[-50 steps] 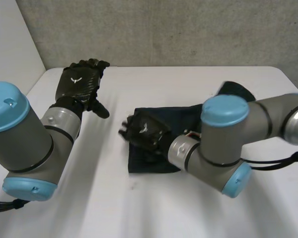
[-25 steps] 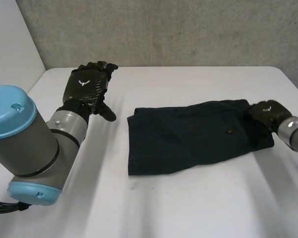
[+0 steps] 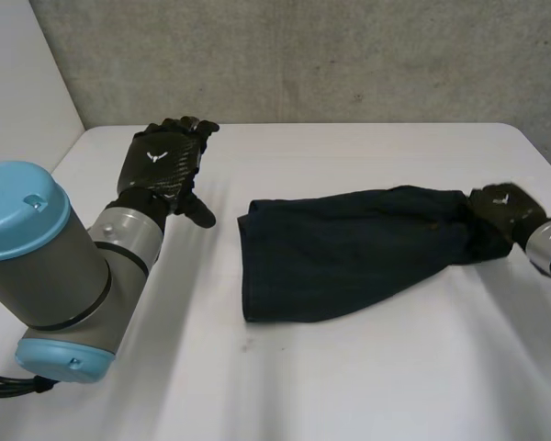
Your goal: Fold the shorts.
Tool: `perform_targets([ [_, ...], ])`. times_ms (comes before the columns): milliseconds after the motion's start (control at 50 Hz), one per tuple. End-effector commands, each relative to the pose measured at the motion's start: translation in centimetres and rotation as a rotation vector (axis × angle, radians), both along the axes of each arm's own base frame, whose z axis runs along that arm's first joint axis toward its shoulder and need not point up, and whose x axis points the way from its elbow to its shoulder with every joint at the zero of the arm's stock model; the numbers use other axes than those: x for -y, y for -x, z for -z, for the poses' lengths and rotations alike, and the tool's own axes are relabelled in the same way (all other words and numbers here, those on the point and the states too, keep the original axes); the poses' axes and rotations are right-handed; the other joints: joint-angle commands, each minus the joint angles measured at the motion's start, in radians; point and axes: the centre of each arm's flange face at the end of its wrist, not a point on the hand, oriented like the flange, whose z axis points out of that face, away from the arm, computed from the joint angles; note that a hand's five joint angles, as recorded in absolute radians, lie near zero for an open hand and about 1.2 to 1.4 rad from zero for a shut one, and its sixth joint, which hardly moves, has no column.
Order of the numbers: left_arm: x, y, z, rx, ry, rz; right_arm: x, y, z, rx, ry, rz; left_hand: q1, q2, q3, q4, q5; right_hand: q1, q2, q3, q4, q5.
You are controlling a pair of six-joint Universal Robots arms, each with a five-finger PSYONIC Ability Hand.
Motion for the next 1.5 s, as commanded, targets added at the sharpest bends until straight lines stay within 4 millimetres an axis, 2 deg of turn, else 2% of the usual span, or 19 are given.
perform_targets([
  [20, 0.0, 0.0, -0.3, -0.005, 0.008, -0.001, -2.1, -4.2, -7.1, -0.007, 0.188, -0.112, -0.002, -0.005, -0.014, -0.010, -0.026, 0.501, 0.229, 0.227, 0.208, 0.284],
  [120, -0.1, 0.0, -0.3, -0.003, 0.006, -0.003, -5.9, -11.5, -8.5, -0.007, 0.254, -0.317, -0.002, -0.005, -0.014, -0.010, -0.026, 0.501, 0.229, 0.227, 0.208, 0.284],
  [180, -0.1, 0.0, -0.3, -0.003, 0.006, -0.003, -8.8, -15.4, -8.0, -0.048, 0.295, -0.451, -0.002, -0.005, -0.014, -0.010, -0.026, 0.501, 0.229, 0.227, 0.208, 0.284],
  [320, 0.0, -0.1, -0.7, -0.009, 0.015, -0.007, -15.2, -21.1, -2.9, -0.239, 0.316, -0.725, -0.005, -0.008, -0.017, -0.013, -0.029, 0.501, 0.229, 0.227, 0.208, 0.284],
  [380, 0.0, -0.1, -1.4, -0.020, 0.033, -0.006, -16.8, -21.9, -1.2, -0.309, 0.301, -0.802, -0.011, -0.013, -0.023, -0.018, -0.035, 0.501, 0.229, 0.227, 0.208, 0.284],
  [480, 0.2, 0.1, -2.2, -0.026, 0.061, -0.002, -18.0, -22.1, -0.7, -0.384, 0.264, -0.874, -0.014, -0.016, -0.026, -0.021, -0.038, -0.418, -0.690, -0.692, -0.710, -0.635],
  [560, 0.5, 0.4, -3.3, -0.045, 0.094, -0.002, -17.8, -22.2, -1.8, -0.310, 0.231, -0.859, -0.017, -0.019, -0.029, -0.024, -0.041, -0.649, -0.921, -0.923, -0.941, -0.865],
  [640, 1.0, 0.7, -4.4, -0.063, 0.126, -0.001, -16.5, -21.0, -7.9, -0.080, 0.187, -0.732, -0.017, -0.019, -0.029, -0.024, -0.041, -0.721, -0.993, -0.995, -1.013, -0.937],
  [700, 1.5, 1.3, -5.6, -0.081, 0.161, 0.009, -15.7, -20.0, -10.3, 0.062, 0.132, -0.637, -0.014, -0.016, -0.026, -0.021, -0.038, -0.721, -0.993, -0.995, -1.013, -0.937],
  [820, 1.5, 2.9, -5.3, -0.085, 0.162, 0.049, -11.2, -16.3, -12.0, 0.217, 0.040, -0.346, -0.008, -0.010, -0.020, -0.015, -0.032, -0.721, -0.993, -0.995, -1.013, -0.937],
  [860, 1.4, 4.4, -4.3, -0.077, 0.144, 0.083, -10.0, -14.9, -12.4, 0.244, 0.020, -0.245, -0.005, -0.008, -0.017, -0.013, -0.029, -0.721, -0.993, -0.995, -1.013, -0.937],
  [900, 1.3, 5.4, -3.5, -0.070, 0.127, 0.103, -9.5, -14.4, -12.2, 0.237, 0.002, -0.196, -0.002, -0.005, -0.014, -0.010, -0.026, -0.721, -0.993, -0.995, -1.013, -0.937],
  [960, 0.4, 7.5, -0.7, -0.023, 0.051, 0.156, -9.0, -14.6, -11.5, 0.224, -0.019, -0.188, 0.001, -0.002, -0.011, -0.007, -0.023, -0.721, -0.993, -0.995, -1.013, -0.937],
  [1020, 0.0, 8.7, 2.3, 0.038, -0.041, 0.178, -7.7, -15.1, -9.1, 0.200, -0.080, -0.176, 0.004, 0.001, -0.008, -0.004, -0.020, -0.721, -0.993, -0.995, -1.013, -0.937],
  [1080, 0.0, 9.0, 5.3, 0.106, -0.141, 0.178, -6.7, -15.4, -7.0, 0.179, -0.146, -0.164, 0.016, 0.013, 0.004, 0.008, -0.008, -0.721, -0.993, -0.995, -1.013, -0.937],
  [1200, 0.1, 7.6, 8.9, 0.221, -0.269, 0.078, -5.4, -16.1, -2.8, 0.145, -0.252, -0.161, 0.048, 0.045, 0.036, 0.040, 0.024, -0.721, -0.993, -0.995, -1.013, -0.937],
  [1340, 0.8, 6.0, 9.6, 0.344, -0.263, -0.004, -5.3, -16.3, 0.6, 0.078, -0.298, -0.184, 0.057, 0.054, 0.045, 0.049, 0.033, -0.721, -0.993, -0.995, -1.013, -0.937],
  [1420, 0.5, 5.7, 10.3, 0.440, -0.248, 0.013, -5.2, -16.2, 1.3, 0.027, -0.281, -0.195, 0.048, 0.045, 0.036, 0.040, 0.024, -0.721, -0.993, -0.995, -1.013, -0.937],
  [1500, -0.1, 6.0, 10.0, 0.447, -0.236, 0.037, -5.5, -16.3, 0.7, -0.006, -0.253, -0.212, 0.036, 0.034, 0.024, 0.029, 0.012, -0.721, -0.993, -0.995, -1.013, -0.937],
])
